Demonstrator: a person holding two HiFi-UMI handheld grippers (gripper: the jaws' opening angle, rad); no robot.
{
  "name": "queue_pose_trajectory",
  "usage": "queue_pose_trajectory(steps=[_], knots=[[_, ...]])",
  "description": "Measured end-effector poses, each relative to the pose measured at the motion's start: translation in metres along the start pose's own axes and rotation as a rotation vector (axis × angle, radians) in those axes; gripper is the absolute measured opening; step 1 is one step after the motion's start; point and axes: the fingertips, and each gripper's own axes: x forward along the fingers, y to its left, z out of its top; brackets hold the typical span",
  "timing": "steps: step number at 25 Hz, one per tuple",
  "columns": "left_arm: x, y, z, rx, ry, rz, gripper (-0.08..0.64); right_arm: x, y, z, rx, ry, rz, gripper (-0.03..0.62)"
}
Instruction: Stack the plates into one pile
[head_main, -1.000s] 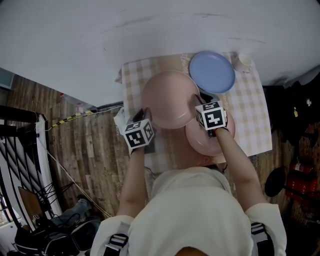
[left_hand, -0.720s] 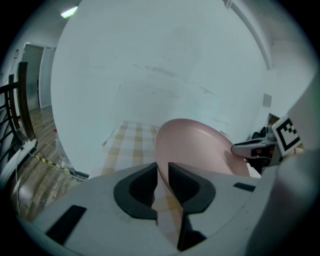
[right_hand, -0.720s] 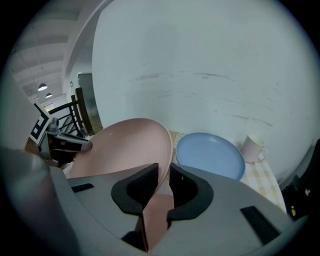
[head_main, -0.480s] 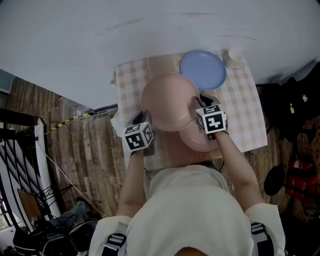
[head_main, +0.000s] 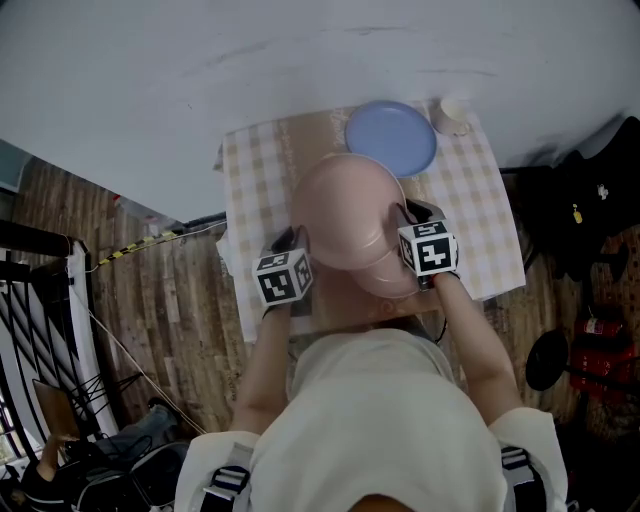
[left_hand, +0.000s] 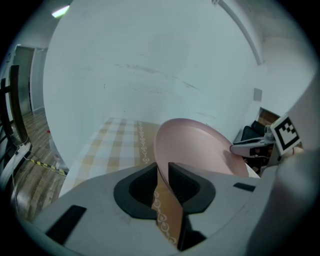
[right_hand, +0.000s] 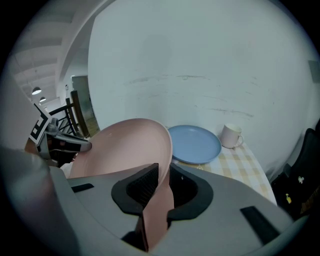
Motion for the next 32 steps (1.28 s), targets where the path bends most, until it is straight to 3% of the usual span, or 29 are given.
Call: queue_pose_trajectory(steps=[32], knots=[[0.02, -0.088, -0.054, 0.186, 0.151, -0.107, 0.075, -0.051, -0.063, -0.099, 0.144, 0.085, -0.102, 0.057]])
